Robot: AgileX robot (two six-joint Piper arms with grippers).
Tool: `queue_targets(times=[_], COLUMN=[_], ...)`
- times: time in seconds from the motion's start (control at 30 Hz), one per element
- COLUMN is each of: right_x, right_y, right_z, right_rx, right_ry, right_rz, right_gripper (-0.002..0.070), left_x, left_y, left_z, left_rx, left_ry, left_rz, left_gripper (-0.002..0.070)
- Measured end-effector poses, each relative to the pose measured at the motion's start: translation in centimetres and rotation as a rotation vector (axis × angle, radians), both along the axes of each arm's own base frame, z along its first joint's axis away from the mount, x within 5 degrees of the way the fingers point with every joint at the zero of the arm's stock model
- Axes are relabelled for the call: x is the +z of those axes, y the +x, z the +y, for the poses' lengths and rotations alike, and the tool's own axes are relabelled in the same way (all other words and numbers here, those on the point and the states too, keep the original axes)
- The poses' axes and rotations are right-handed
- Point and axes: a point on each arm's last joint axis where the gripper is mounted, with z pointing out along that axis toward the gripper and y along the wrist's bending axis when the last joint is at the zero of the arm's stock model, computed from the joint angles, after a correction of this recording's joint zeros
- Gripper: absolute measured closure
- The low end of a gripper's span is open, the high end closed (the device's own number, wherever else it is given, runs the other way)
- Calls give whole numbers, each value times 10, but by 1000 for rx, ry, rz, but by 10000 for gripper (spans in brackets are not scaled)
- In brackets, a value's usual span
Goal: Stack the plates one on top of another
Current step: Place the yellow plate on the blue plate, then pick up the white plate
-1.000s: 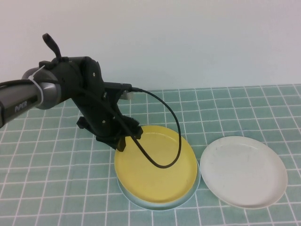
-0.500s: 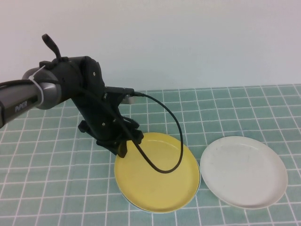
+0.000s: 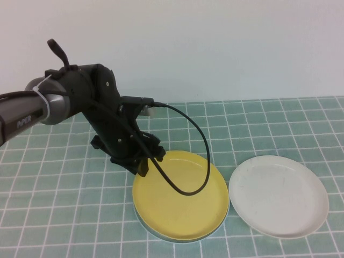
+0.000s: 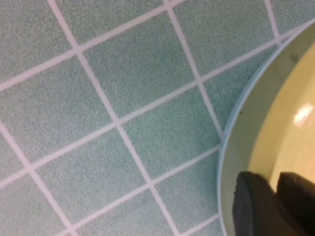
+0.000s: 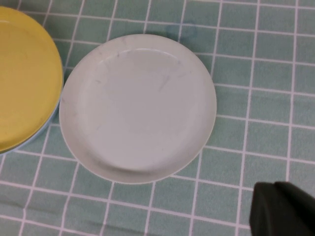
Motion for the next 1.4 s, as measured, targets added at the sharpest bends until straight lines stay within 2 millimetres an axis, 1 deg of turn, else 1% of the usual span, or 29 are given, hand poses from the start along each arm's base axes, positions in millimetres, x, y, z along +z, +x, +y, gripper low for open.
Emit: queue_targets(times=[0.1,0.33,0.4,0.47,0.53,0.6,0.67,0.73,0.77,0.9,0.97,1.03,1.1,1.13,1.23,1.4], right_x=[0,0,0,0,0,0,-1,-1,-1,-1,-2,-4,-9,-12,-20,-36], right_y=[0,0,0,0,0,-1,-1,-2,-2,-2,-1,0,4,7,15,33], right_z=[0,1,1,1,1,1,1,2,2,6,10,16,20,22,24,24], right_rx=[10,29,32,33,34,41,59,77,80,106,140,183,217,223,224,209], right_ry=[-4,-12,-14,-14,-14,-17,-25,-35,-36,-40,-47,-65,-82,-88,-90,-85], right_rz=[-3,-9,-10,-10,-10,-4,3,6,5,-1,1,14,36,48,84,145], right_gripper=[678,678,678,678,678,678,678,678,678,678,678,678,678,676,650,529], left_x=[0,0,1,1,7,20,40,66,79,135,164,188,208,214,218,206], left_y=[0,0,0,1,2,2,1,-4,-7,-30,-48,-65,-87,-98,-130,-181], left_z=[0,0,0,3,9,17,26,35,39,55,65,73,82,87,100,118], left_rx=[0,51,51,67,116,189,239,275,278,288,304,319,336,347,366,403], left_ry=[0,-7,-3,26,75,119,166,187,191,197,186,154,117,96,51,-31], left_rz=[0,14,11,-2,-37,-91,-173,-260,-303,-442,-506,-560,-615,-638,-684,-687], left_gripper=[545,410,386,384,407,456,529,606,630,665,671,674,674,674,675,675])
